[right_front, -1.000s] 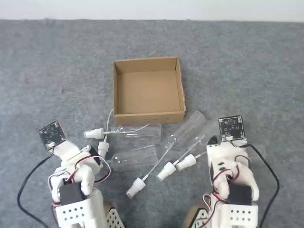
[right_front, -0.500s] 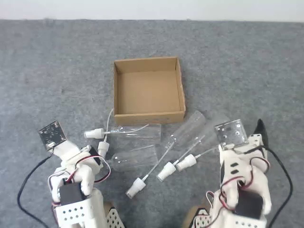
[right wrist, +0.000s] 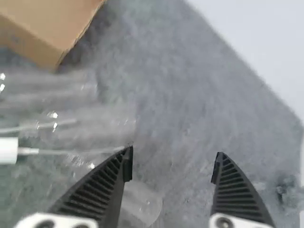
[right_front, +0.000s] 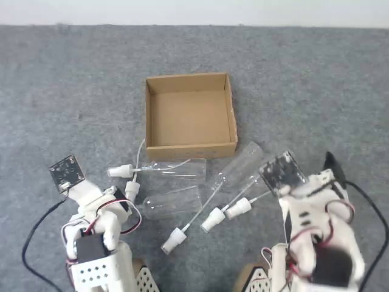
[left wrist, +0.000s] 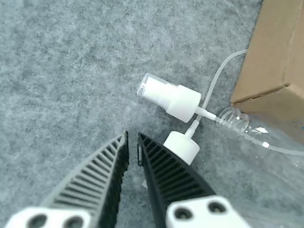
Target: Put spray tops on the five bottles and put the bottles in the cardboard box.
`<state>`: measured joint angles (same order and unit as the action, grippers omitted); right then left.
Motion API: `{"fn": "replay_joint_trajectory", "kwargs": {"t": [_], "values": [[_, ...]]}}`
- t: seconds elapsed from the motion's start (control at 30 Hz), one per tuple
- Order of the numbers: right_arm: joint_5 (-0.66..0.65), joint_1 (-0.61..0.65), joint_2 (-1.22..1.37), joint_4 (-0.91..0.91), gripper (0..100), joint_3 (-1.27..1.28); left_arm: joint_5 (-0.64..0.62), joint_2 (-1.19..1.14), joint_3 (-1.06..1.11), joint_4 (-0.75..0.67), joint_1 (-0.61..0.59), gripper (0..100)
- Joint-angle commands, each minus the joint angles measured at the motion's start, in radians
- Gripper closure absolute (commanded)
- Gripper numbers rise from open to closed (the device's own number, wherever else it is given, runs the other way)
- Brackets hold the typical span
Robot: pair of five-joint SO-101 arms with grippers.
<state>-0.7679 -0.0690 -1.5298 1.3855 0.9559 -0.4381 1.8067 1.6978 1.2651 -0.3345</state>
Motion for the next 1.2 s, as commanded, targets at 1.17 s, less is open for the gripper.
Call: {"fn": "replay_joint_trajectory", "kwargs": {"t": [1.17], "values": [[-0.353,-0.027,0.928,-0.082,63.8,-0.124,0.002,0.017,-0.013,0.002,-0.006,96]]}}
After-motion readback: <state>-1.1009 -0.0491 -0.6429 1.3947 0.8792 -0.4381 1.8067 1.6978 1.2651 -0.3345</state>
